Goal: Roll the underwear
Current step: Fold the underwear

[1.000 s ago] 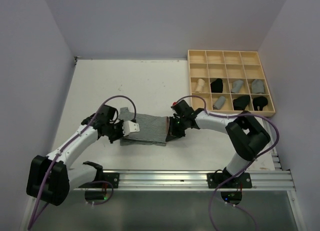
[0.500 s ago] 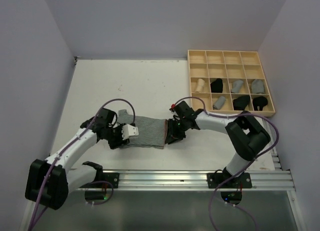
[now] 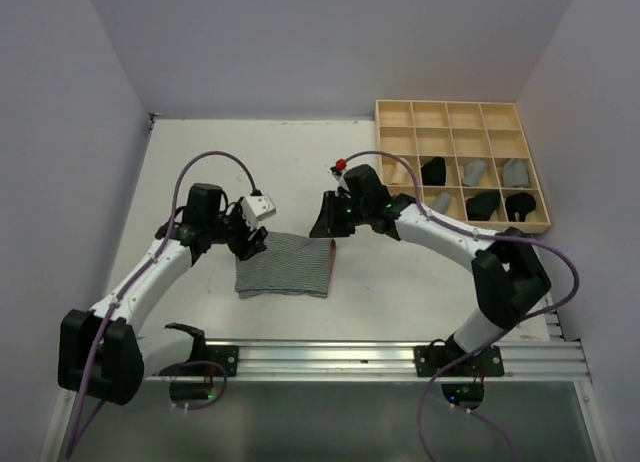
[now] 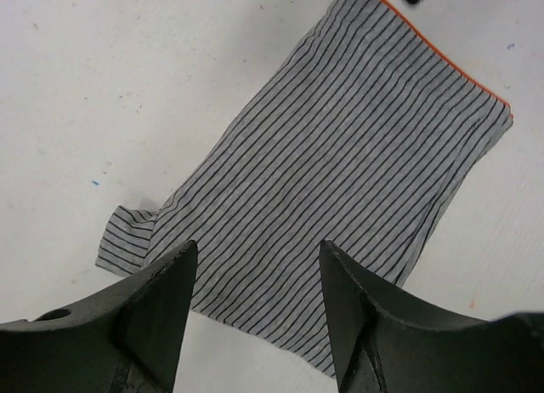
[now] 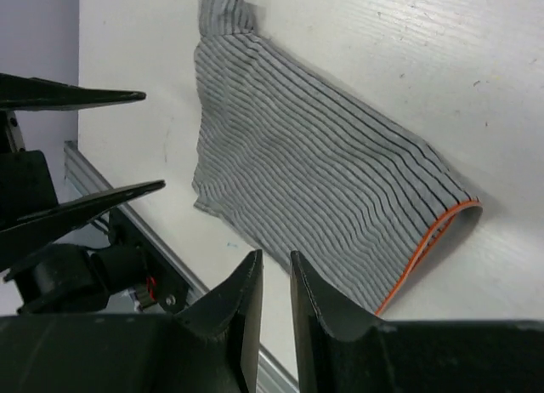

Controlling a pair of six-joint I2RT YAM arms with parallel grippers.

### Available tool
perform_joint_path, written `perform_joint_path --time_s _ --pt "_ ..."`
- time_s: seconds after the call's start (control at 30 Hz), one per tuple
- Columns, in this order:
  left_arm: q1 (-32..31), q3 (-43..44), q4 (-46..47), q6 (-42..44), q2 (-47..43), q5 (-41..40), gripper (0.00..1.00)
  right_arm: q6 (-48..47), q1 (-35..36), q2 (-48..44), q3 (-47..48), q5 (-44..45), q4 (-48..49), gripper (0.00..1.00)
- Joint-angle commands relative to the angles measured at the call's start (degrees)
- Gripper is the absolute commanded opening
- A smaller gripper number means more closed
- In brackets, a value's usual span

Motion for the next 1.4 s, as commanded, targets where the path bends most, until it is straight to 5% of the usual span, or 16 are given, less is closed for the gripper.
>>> perform_joint_path --time_s 0.0,0.17,0.37,0.57,0.7,0.97,1.1,1.13,1.17,1.37 --pt "3.7 1.3 12.3 -12.7 5.6 7.9 0.63 7.4 -0.2 6.5 -2.6 -3.0 13.9 0.23" --pt "10.8 -1.4 21.5 -19.8 15.4 16.5 0.62 12.7 -2.3 11.7 -10.9 -3.6 28.8 0.22" --pt "20.3 0.3 22.0 -22.1 32.8 22.7 0.56 16.2 -6.1 15.4 -21.9 -4.5 40.2 0.22" --pt "24.7 4.6 19.1 -23.4 41.1 21.9 0.53 18.7 -7.0 22.3 -24.6 -8.1 48.4 0.20" --pt "26.2 4.9 20.1 -24.1 40.7 21.3 0.54 17.9 -7.0 25.4 -21.2 -10.2 47.9 0.19" --pt "31.9 11.1 16.7 -21.3 36.1 30.4 0.58 5.4 -7.6 21.6 -5.6 -7.3 27.8 0.26" --pt "32.2 11.2 13.2 -14.9 28.4 33.3 0.64 0.8 -7.6 14.6 -2.1 -6.6 22.2 0.50" --pt "32.2 11.0 12.3 -14.8 26.0 34.0 0.65 0.5 -7.6 12.4 -2.1 -6.7 22.2 0.69" --pt "31.9 10.4 12.0 -14.8 25.1 35.5 0.65 0.6 -7.6 11.8 -2.0 -8.0 22.4 0.74" --pt "27.8 2.8 18.8 -21.9 23.2 38.5 0.65 10.8 -7.4 15.4 -4.5 -15.9 33.5 0.59"
